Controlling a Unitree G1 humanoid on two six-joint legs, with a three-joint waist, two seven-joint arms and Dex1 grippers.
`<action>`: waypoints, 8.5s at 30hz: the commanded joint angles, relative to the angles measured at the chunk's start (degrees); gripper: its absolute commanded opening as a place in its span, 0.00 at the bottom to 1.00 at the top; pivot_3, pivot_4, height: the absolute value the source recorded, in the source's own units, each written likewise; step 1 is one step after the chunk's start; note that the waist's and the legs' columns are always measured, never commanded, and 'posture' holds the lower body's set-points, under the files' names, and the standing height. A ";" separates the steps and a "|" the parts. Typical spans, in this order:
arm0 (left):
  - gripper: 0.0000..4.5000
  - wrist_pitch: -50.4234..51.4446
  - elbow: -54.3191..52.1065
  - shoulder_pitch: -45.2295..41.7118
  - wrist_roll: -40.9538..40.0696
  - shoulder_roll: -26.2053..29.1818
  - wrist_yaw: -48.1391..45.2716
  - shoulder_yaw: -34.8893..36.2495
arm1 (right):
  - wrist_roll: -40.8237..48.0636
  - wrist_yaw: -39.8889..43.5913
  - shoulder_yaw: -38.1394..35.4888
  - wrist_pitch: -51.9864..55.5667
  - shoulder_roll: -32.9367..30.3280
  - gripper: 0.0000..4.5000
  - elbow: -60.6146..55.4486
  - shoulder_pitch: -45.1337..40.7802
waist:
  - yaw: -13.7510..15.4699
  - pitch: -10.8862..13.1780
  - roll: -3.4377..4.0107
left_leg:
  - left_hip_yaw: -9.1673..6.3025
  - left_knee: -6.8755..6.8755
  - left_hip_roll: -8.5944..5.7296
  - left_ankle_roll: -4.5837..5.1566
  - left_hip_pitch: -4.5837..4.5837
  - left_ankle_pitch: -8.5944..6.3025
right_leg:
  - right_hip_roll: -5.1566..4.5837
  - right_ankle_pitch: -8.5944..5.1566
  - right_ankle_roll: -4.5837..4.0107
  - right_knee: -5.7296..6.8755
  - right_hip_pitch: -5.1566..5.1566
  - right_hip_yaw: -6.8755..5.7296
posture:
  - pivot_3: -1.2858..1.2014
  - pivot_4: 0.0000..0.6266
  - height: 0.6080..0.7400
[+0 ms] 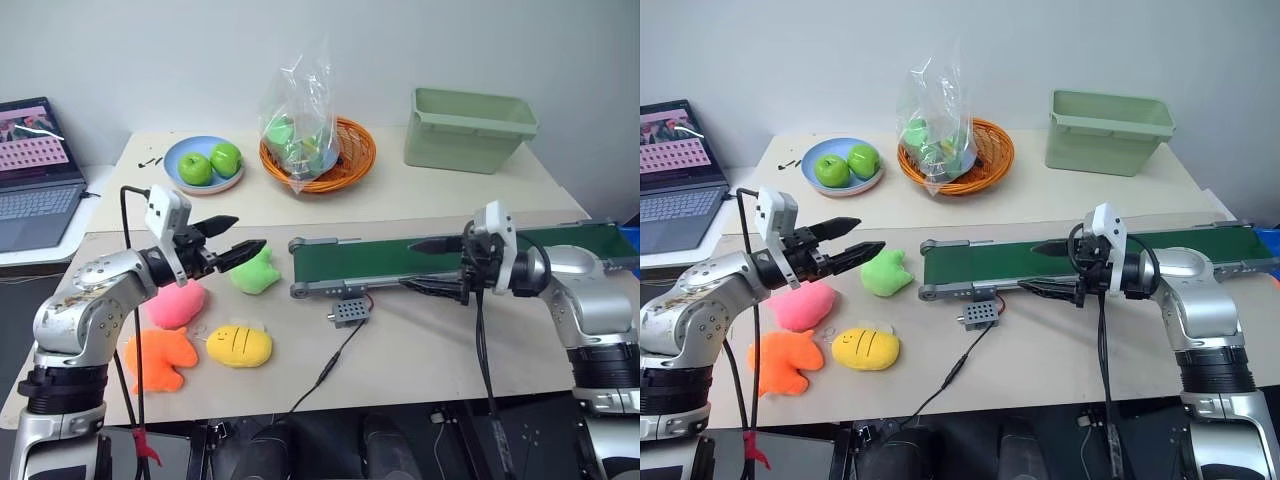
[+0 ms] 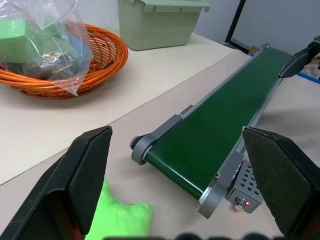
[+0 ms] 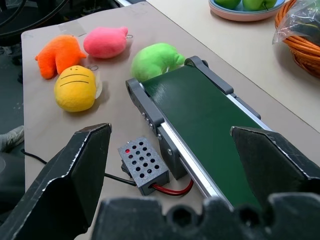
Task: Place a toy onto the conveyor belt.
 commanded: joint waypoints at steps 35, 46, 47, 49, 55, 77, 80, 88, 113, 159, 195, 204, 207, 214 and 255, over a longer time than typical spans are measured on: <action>0.98 17.06 18.09 37.02 -22.77 -12.60 0.67 37.46 | -1.42 16.21 7.85 -0.64 -1.45 1.00 7.12 -16.50 | 0.10 0.04 0.05 | 0.01 -0.09 0.32 -0.14 0.68 -0.34 | 0.25 -0.05 -0.05 -0.30 0.60 0.01 | 0.52 0.24 1.00; 0.87 13.35 23.56 32.93 -19.10 -13.77 0.68 32.44 | -0.87 14.54 6.54 0.35 -3.45 1.00 4.65 -14.68 | 0.12 -0.01 0.15 | 0.02 -0.09 0.30 -0.14 0.71 -0.34 | 0.24 -0.05 -0.05 -0.31 0.64 0.02 | 0.52 0.24 1.00; 0.82 13.11 24.02 32.83 -18.94 -13.58 0.37 32.45 | -0.95 14.32 6.47 0.35 -3.47 1.00 4.56 -14.61 | 0.12 -0.01 0.15 | 0.02 -0.09 0.30 -0.14 0.71 -0.34 | 0.24 -0.05 -0.05 -0.31 0.65 0.01 | 0.52 0.24 1.00; 0.67 12.52 24.34 33.11 -19.37 -13.13 -0.80 33.43 | -1.09 13.95 6.30 0.11 -3.62 1.00 4.44 -14.24 | 0.11 -0.01 0.15 | 0.02 -0.09 0.30 -0.13 0.70 -0.34 | 0.24 -0.05 -0.05 -0.32 0.65 0.01 | 0.52 0.24 1.00; 0.17 12.49 22.48 36.40 -22.72 -12.58 -2.97 37.40 | -1.31 13.40 6.79 -0.42 -3.13 1.00 4.62 -13.75 | -0.15 -0.01 0.15 | 0.02 -0.12 0.32 -0.12 0.66 -0.36 | 0.26 -0.05 -0.05 -0.42 0.61 0.02 | 0.52 0.24 1.00; 0.17 -17.81 -22.54 28.52 12.32 -7.47 25.48 22.12 | -3.57 16.63 9.59 -2.58 0.97 1.00 11.50 -20.89 | 0.62 0.00 0.13 | 0.09 -0.10 0.66 -0.26 0.29 -0.38 | 0.71 0.38 -0.35 -1.05 0.54 0.01 | 0.52 0.24 1.00; 0.17 -30.31 -20.00 34.44 34.16 -0.98 27.08 13.35 | -3.80 16.82 9.67 -2.74 0.64 1.00 11.43 -20.89 | 0.09 0.00 0.13 | 0.16 -0.39 0.76 -0.34 0.36 -0.41 | 0.86 0.36 -0.40 -1.13 0.49 0.09 | 0.52 0.24 1.00; 0.17 -63.45 -5.23 47.60 75.52 10.34 44.31 4.02 | -3.22 15.88 9.50 -1.07 0.24 1.00 9.83 -19.93 | 0.04 0.04 0.38 | 0.39 -1.07 1.19 -0.45 0.54 -0.34 | 1.11 0.42 -0.72 -1.60 0.41 0.15 | 0.52 0.24 1.00; 0.17 -86.69 28.73 -0.01 92.02 15.90 59.58 -17.15 | -0.64 10.06 5.46 5.58 -3.62 1.00 0.50 -14.02 | 0.28 0.03 0.38 | 0.47 -0.82 1.05 -0.46 0.11 -0.31 | 0.92 0.48 -0.62 -0.82 -0.20 -0.30 | 0.52 0.24 1.00; 1.00 -102.54 57.21 -36.19 99.78 3.20 72.25 -46.19 | 5.52 -0.29 -0.74 11.87 -9.02 1.00 -12.69 -3.02 | 0.43 0.00 0.28 | 1.42 0.31 0.87 0.03 -0.43 -0.56 | 0.82 0.74 -0.25 -0.64 -0.40 -0.24 | 0.52 0.24 1.00; 1.00 -100.25 46.52 -33.12 44.25 -9.20 22.14 -39.69 | 6.43 -5.56 -6.12 12.53 -11.62 1.00 -18.83 3.65 | 0.33 -0.02 0.28 | 1.26 0.68 0.83 0.16 -0.51 -0.63 | 0.78 0.80 -0.20 -0.61 -0.40 -0.07 | 0.52 0.24 1.00; 1.00 -79.98 34.54 -33.79 28.60 -14.72 9.05 -32.28 | 7.15 -6.44 -6.51 13.18 -12.00 1.00 -19.65 4.24 | 0.03 -0.02 0.28 | 1.33 1.00 0.90 0.25 -0.48 -0.68 | 0.84 0.81 -0.18 -0.65 -0.37 0.05 | 0.52 0.24 1.00; 1.00 -56.93 24.57 -30.28 14.74 -12.51 -0.44 -31.22 | 7.67 -5.72 -5.83 13.53 -12.31 1.00 -19.31 3.33 | -0.01 -0.03 0.29 | 1.35 1.02 0.92 0.25 -0.43 -0.68 | 0.85 0.81 -0.18 -0.60 -0.32 0.10 | 0.52 0.24 1.00; 1.00 -19.43 14.56 -22.86 -2.77 -0.72 -7.11 -19.33 | 7.89 -4.75 -4.79 13.10 -12.73 1.00 -17.54 0.30 | -1.46 -0.03 0.30 | 1.42 1.03 1.04 0.28 -0.18 -0.70 | 1.01 0.77 -0.14 -0.05 -0.32 0.40 | 0.52 0.24 1.00; 1.00 -1.48 0.79 -5.19 -3.58 2.90 0.36 3.47 | 2.03 -0.28 2.99 6.08 -6.08 1.00 -6.64 -9.13 | -0.02 -0.01 0.30 | 1.44 0.46 1.15 0.23 0.72 -0.70 | 1.04 0.79 -0.21 -0.86 0.56 0.43 | 0.52 0.24 1.00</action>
